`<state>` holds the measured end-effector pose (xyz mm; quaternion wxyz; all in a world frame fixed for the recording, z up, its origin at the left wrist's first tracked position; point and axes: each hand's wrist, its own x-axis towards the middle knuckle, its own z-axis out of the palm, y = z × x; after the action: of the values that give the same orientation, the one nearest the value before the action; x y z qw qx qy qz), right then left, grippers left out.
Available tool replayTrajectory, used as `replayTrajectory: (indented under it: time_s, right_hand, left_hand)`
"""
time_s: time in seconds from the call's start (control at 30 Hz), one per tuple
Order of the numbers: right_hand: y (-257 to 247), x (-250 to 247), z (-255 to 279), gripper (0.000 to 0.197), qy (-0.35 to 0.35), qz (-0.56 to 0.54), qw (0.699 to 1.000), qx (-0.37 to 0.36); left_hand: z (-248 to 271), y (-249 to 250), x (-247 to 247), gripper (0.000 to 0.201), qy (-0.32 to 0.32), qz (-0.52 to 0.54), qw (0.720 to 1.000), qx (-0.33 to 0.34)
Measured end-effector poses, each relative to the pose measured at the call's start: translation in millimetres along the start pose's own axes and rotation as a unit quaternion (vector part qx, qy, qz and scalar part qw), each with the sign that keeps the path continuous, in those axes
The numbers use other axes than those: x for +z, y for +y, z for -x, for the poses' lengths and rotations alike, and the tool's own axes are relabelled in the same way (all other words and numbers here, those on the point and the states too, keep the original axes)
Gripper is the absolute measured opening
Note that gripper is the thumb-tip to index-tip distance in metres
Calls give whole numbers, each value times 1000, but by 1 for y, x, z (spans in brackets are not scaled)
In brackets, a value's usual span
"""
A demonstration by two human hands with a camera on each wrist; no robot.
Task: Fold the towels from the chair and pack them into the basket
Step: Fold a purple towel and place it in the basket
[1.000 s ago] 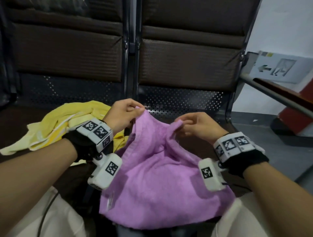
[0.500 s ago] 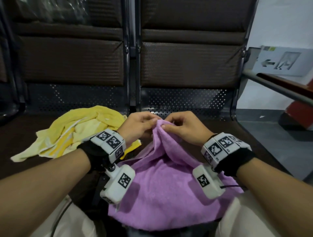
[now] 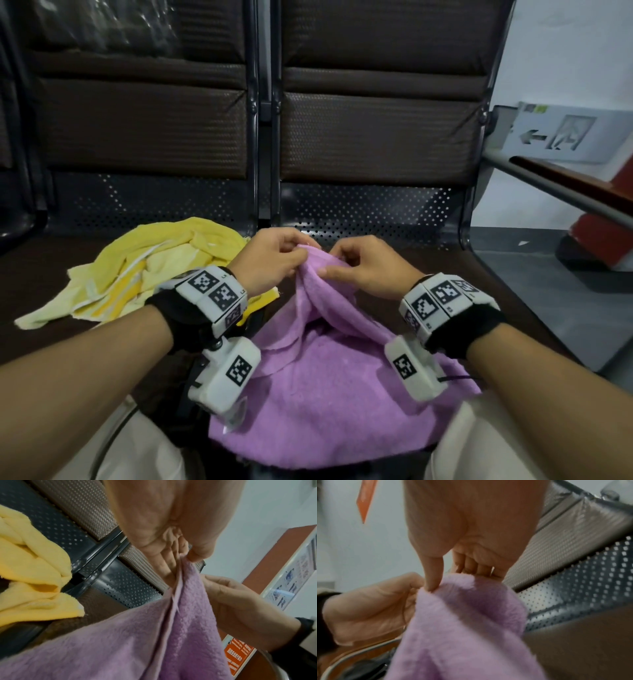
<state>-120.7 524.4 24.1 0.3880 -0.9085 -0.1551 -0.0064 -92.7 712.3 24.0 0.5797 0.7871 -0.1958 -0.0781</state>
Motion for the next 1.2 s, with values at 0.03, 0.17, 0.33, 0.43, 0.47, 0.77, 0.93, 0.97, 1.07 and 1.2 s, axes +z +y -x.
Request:
replayTrajectory:
  time_s: [0.03, 0.17, 0.33, 0.43, 0.47, 0.77, 0.93, 0.97, 1.07, 1.2]
  right_hand:
    - [4, -4, 1, 27, -29, 72, 997, 0]
    - [13, -21, 9, 38, -107, 310, 942, 68]
    - [3, -38, 13, 41, 60, 239, 968, 54]
    - [-6, -40, 15, 30, 33, 289, 954, 67]
    - [-9, -39, 17, 23, 31, 302, 951, 60]
    - [-61, -48, 32, 8, 182, 170, 967, 60]
    - [-103, -87, 36, 17, 204, 144, 968, -3]
    - [-113, -95, 35, 15, 209, 142, 967, -24]
    - [-137, -114, 25, 14, 231, 120, 964, -53]
    - [-151, -133, 8, 15, 255, 85, 963, -31]
  left_hand:
    - [-1, 0, -3, 32, 10, -30, 999, 19]
    - [0, 2, -16, 31, -10, -57, 996, 68]
    - [1, 10, -29, 36, -38, -127, 989, 72]
    - [4, 15, -25, 38, -15, -323, 940, 112]
    - [6, 18, -22, 34, -7, -358, 926, 121]
    - [26, 62, -37, 12, 136, -278, 941, 141]
    - [40, 105, -55, 11, 167, -259, 932, 192]
    - [40, 113, -59, 11, 182, -253, 929, 199]
    - [35, 134, -71, 12, 214, -237, 926, 203]
    - [14, 156, -83, 16, 222, -237, 927, 189]
